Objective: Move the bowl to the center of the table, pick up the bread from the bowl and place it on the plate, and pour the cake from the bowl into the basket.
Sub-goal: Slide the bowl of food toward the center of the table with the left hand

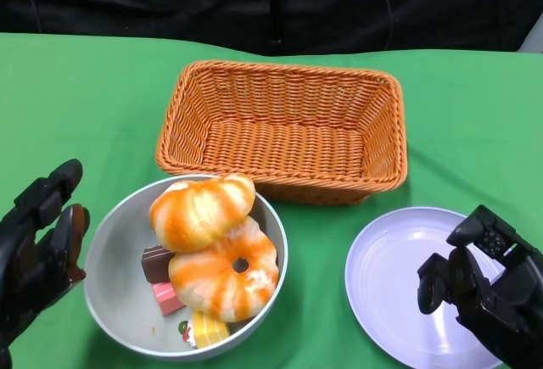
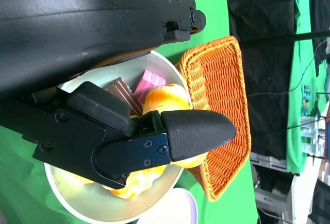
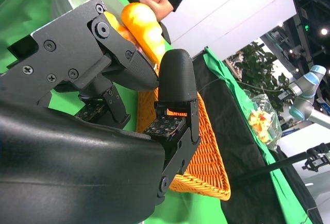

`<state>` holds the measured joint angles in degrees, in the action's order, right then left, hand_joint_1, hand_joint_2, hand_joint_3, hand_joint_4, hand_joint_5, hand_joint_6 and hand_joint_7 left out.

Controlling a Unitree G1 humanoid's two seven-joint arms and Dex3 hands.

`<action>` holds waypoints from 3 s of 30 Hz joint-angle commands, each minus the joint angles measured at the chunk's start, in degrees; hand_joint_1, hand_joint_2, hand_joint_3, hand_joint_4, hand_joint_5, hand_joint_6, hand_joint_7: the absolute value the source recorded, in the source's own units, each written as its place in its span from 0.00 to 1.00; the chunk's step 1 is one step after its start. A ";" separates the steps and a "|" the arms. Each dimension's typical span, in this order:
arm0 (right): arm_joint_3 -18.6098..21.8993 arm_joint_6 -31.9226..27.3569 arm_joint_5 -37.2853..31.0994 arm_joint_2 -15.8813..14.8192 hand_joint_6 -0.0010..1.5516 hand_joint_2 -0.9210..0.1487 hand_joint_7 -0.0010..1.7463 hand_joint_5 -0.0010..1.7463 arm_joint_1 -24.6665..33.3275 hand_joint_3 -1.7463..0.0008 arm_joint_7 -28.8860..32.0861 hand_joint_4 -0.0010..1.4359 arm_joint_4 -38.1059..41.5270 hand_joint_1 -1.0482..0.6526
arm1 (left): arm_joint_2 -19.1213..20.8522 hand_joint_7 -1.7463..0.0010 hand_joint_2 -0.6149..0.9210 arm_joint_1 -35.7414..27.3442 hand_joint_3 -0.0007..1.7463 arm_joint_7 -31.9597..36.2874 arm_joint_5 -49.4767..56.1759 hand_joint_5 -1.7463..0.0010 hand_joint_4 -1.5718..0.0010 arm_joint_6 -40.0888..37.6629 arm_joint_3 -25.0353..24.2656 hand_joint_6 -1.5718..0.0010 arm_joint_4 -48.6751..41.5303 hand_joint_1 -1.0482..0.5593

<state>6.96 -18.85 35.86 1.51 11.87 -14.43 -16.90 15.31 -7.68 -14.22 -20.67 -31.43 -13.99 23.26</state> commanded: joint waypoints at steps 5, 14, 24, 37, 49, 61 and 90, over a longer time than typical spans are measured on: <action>0.90 0.96 0.02 -0.69 0.54 0.39 0.88 0.99 -0.17 0.27 -0.49 0.65 0.38 0.58 | 0.27 1.00 1.00 0.53 0.47 0.08 -0.17 1.00 1.00 0.45 -0.35 1.00 -0.42 0.01; 0.42 1.64 -0.67 -0.36 0.54 0.36 0.89 1.00 0.11 0.28 -0.46 0.64 0.27 0.58 | 0.64 1.00 1.00 1.77 0.48 -0.39 0.40 1.00 1.00 3.61 -2.02 1.00 -4.17 0.03; 0.40 1.67 -0.67 -0.38 0.54 0.37 0.88 1.00 0.11 0.28 -0.46 0.64 0.28 0.58 | 0.71 1.00 1.00 1.78 0.49 -0.45 0.36 1.00 1.00 4.18 -1.91 1.00 -4.57 0.03; 0.33 2.58 -1.27 -0.03 0.54 0.35 0.88 1.00 -0.57 0.31 -0.66 0.64 1.75 0.57 | 0.68 1.00 1.00 3.59 0.47 -1.02 1.51 1.00 1.00 7.32 -0.37 1.00 -9.61 0.03; 0.36 2.55 -1.56 -0.05 0.54 0.34 0.88 0.99 -0.51 0.32 -0.93 0.65 2.07 0.57 | -0.09 1.00 1.00 3.72 0.47 0.42 1.93 1.00 1.00 7.03 0.15 1.00 -9.55 0.03; 0.12 1.48 -0.64 0.36 0.53 0.34 0.89 1.00 0.33 0.32 -0.32 0.64 -0.87 0.57 | 1.04 1.00 1.00 3.54 0.47 0.01 0.93 1.00 1.00 4.54 -0.69 1.00 -7.13 0.03; 0.80 6.68 -2.40 0.10 0.54 0.40 0.91 1.00 -3.94 0.26 -4.23 0.65 10.41 0.58 | -0.80 1.00 1.00 6.61 0.47 -1.40 4.34 1.00 1.00 16.18 1.59 1.00 -20.40 0.05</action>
<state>6.90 -13.20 33.40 2.07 8.68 -17.94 -7.14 13.94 -1.70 -14.99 -16.85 -16.40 -12.38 3.34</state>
